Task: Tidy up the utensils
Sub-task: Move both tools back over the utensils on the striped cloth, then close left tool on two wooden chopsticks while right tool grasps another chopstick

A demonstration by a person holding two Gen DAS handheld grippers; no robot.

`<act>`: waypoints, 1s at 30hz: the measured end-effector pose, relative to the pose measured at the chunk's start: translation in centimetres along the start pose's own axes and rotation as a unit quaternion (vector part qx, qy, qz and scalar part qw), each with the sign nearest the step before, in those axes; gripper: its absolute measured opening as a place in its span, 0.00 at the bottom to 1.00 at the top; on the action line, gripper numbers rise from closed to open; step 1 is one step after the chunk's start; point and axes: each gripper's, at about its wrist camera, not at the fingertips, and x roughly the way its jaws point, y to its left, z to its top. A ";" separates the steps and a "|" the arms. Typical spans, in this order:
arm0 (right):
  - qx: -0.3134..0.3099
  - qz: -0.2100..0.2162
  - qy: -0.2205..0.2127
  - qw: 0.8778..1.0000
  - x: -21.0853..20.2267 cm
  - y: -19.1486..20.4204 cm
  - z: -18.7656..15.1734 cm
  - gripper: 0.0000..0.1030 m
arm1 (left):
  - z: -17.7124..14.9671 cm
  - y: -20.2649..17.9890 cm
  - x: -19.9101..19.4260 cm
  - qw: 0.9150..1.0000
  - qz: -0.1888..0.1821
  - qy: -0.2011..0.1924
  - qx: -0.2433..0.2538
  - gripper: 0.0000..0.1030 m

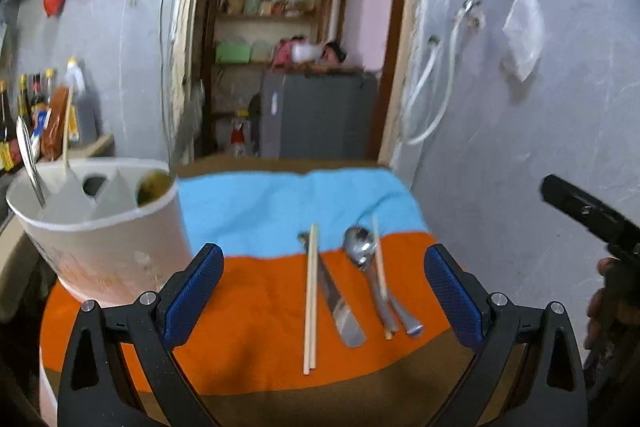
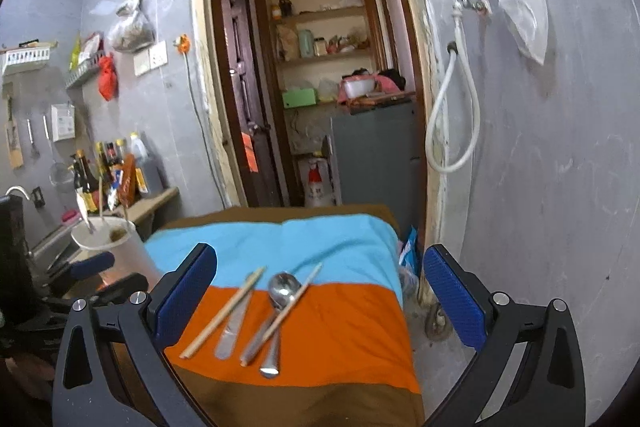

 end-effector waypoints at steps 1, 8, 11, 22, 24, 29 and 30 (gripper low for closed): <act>0.004 0.000 0.005 1.000 0.4 -0.3 -0.3 1.00 | -0.2 0.0 0.9 1.000 0.005 0.010 -0.001 0.95; 0.030 0.009 0.043 0.999 3.8 -2.1 -2.0 1.00 | -1.2 1.1 5.1 0.997 0.027 0.069 -0.015 0.95; 0.048 0.021 0.067 0.996 5.6 -2.9 -2.6 1.00 | -1.5 2.3 6.5 0.994 0.020 0.099 -0.043 0.95; 0.043 0.050 0.149 0.987 10.4 -2.7 -3.8 0.63 | -0.5 3.3 8.8 0.991 0.006 0.119 -0.059 0.65; 0.038 0.053 0.161 0.985 11.1 -2.4 -3.9 0.55 | -0.5 3.2 9.4 0.991 0.003 0.127 -0.050 0.57; 0.030 0.071 0.178 0.981 12.7 -1.7 -3.8 0.42 | -0.4 3.4 10.6 0.989 -0.005 0.145 -0.034 0.33; 0.027 0.072 0.182 0.980 13.0 -1.5 -3.8 0.39 | -0.4 3.3 10.9 0.989 -0.004 0.148 -0.032 0.28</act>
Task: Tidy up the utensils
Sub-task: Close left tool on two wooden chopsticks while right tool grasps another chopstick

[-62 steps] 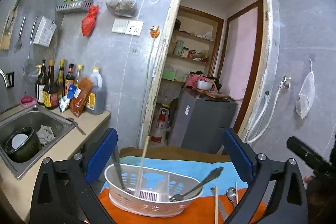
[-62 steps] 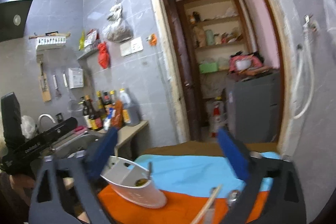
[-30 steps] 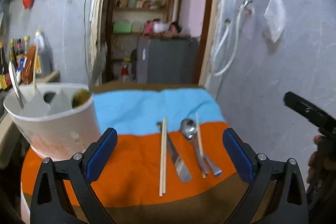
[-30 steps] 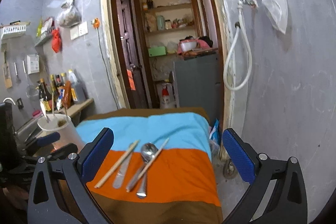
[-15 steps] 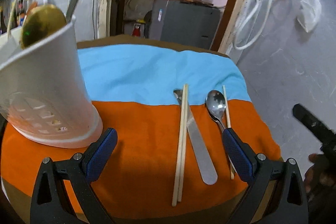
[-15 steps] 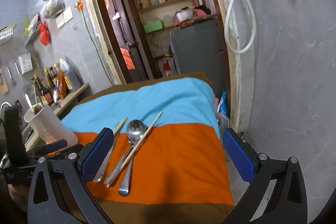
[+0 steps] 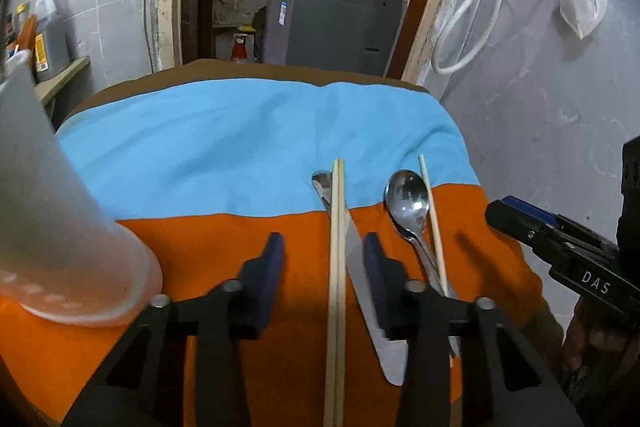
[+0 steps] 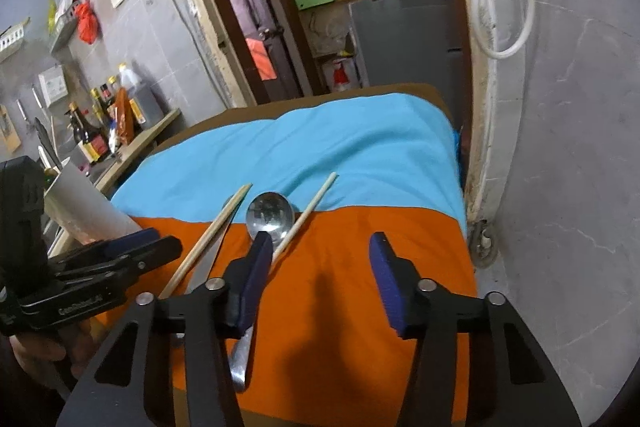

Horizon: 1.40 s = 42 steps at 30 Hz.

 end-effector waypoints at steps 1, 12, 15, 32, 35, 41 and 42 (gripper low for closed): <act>-0.003 0.001 0.005 1.000 0.4 0.1 0.2 0.38 | 0.1 0.1 0.4 1.000 -0.001 0.005 0.001 0.25; -0.041 0.019 0.070 0.996 3.5 1.7 0.5 0.32 | 0.6 0.5 2.7 0.998 -0.040 0.043 -0.003 0.07; -0.054 0.011 0.081 0.995 3.9 2.1 0.4 0.25 | 0.7 0.7 2.6 0.998 -0.042 0.040 -0.007 0.04; -0.052 -0.015 0.101 0.993 4.2 1.9 0.3 0.15 | 0.9 1.4 3.2 0.997 -0.028 0.067 -0.035 0.04; -0.049 -0.024 0.104 0.993 4.3 1.8 0.3 0.13 | 1.3 1.0 3.7 0.997 -0.019 0.072 -0.023 0.04; -0.031 -0.042 0.119 0.992 5.4 1.9 1.2 0.11 | 1.8 0.6 4.5 0.997 -0.012 0.081 -0.007 0.04; -0.024 -0.043 0.121 0.991 5.7 1.8 1.4 0.11 | 1.9 0.5 4.6 0.997 -0.010 0.082 -0.004 0.04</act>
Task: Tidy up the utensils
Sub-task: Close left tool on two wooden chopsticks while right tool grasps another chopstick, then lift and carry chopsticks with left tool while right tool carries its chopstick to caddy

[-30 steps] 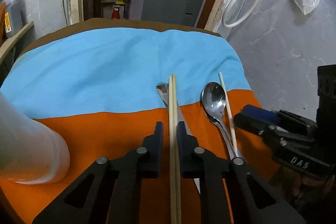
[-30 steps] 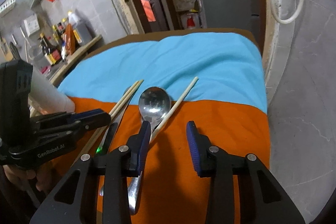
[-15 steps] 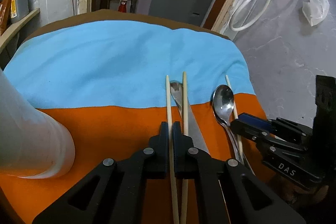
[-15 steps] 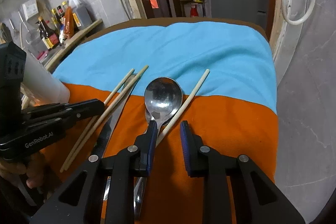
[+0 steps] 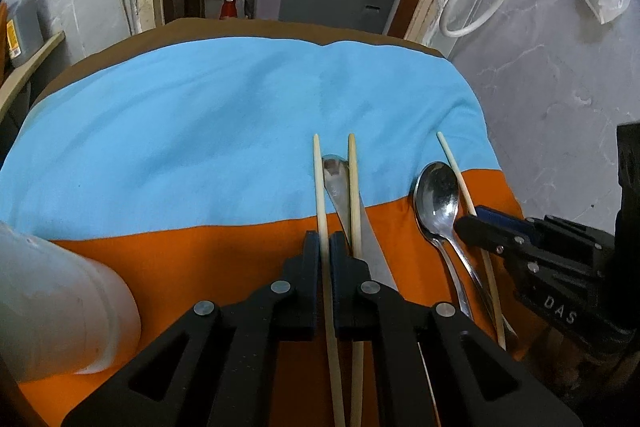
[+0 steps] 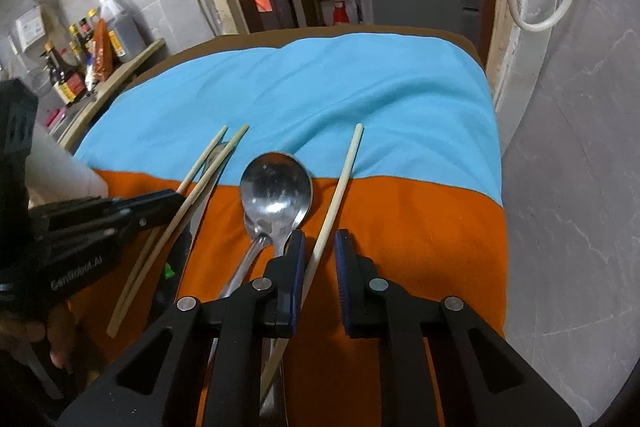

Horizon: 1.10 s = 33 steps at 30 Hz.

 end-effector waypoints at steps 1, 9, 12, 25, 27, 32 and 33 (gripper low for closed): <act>0.004 -0.002 0.001 1.000 0.0 0.1 0.1 0.10 | 0.0 0.0 0.0 1.000 0.001 0.000 0.003 0.04; 0.035 -0.012 0.003 0.999 -0.2 -0.2 0.1 0.03 | -0.5 0.4 -0.6 1.000 -0.010 -0.010 -0.021 0.02; 0.066 0.009 -0.002 0.998 -0.9 -1.1 -0.6 0.02 | -1.3 0.0 -1.4 1.000 -0.015 -0.015 -0.018 0.02; 0.128 0.095 -0.159 0.974 -8.4 -1.0 -4.7 0.02 | -4.3 -2.9 -7.9 0.990 -0.056 -0.132 -0.005 0.02; 0.126 0.099 -0.194 0.968 -9.7 -0.7 -4.8 0.03 | -4.3 -2.9 -9.2 0.986 -0.058 -0.158 -0.006 0.02; 0.104 0.100 -0.254 0.957 -12.2 1.3 -3.7 0.02 | -3.5 -2.9 -12.8 0.974 -0.052 -0.222 -0.015 0.02; 0.101 0.105 -0.261 0.954 -12.6 1.7 -3.3 0.02 | -3.2 -2.7 -13.9 0.970 -0.052 -0.236 -0.018 0.02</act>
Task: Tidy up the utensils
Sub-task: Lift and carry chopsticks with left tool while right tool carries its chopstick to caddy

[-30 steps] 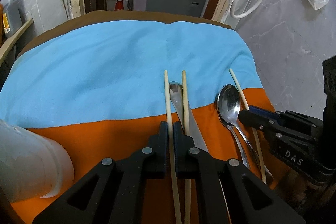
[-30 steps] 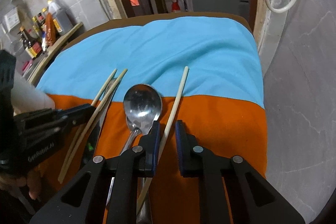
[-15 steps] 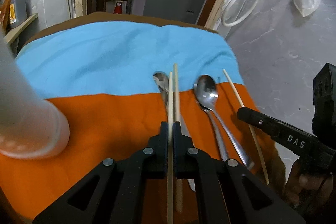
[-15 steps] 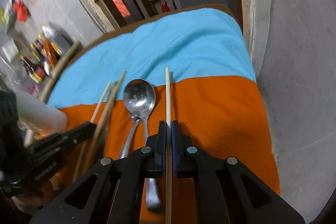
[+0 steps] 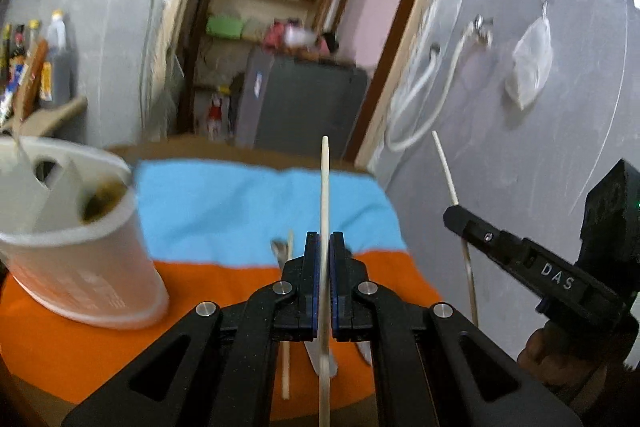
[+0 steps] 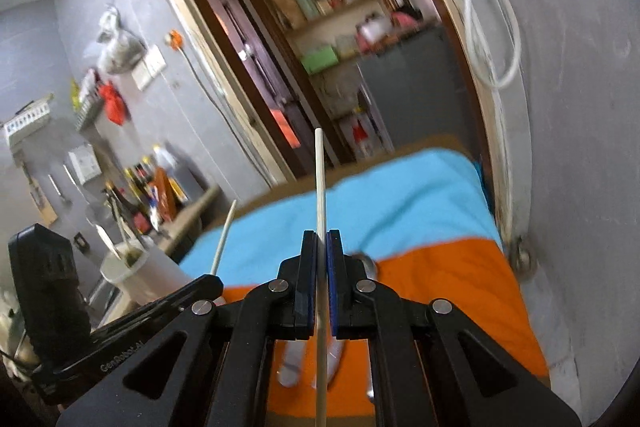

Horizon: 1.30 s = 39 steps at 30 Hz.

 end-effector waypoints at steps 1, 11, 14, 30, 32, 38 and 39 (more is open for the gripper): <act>-0.001 0.005 -0.004 1.000 0.1 0.4 0.5 0.02 | 0.5 0.2 -0.6 1.000 0.002 -0.009 -0.002 0.02; -0.027 0.098 -0.065 0.993 1.8 8.4 4.4 0.02 | 6.2 6.0 -6.9 0.993 0.045 -0.101 -0.033 0.02; -0.036 0.133 -0.073 0.988 3.4 11.1 5.0 0.03 | 7.3 8.8 -8.4 0.990 0.061 -0.124 -0.043 0.02; -0.081 0.140 -0.167 0.973 9.0 21.2 1.7 0.03 | 7.7 22.1 -12.8 0.961 0.102 -0.229 -0.114 0.02; -0.097 0.120 -0.179 0.972 9.6 22.0 0.8 0.03 | 7.4 22.7 -13.0 0.958 0.101 -0.241 -0.114 0.02; -0.151 0.074 -0.214 0.962 10.4 22.9 -2.4 0.03 | 6.7 23.2 -12.8 0.952 0.092 -0.265 -0.123 0.02; -0.156 0.070 -0.216 0.961 10.6 22.9 -2.7 0.03 | 6.5 23.2 -12.8 0.951 0.091 -0.269 -0.125 0.02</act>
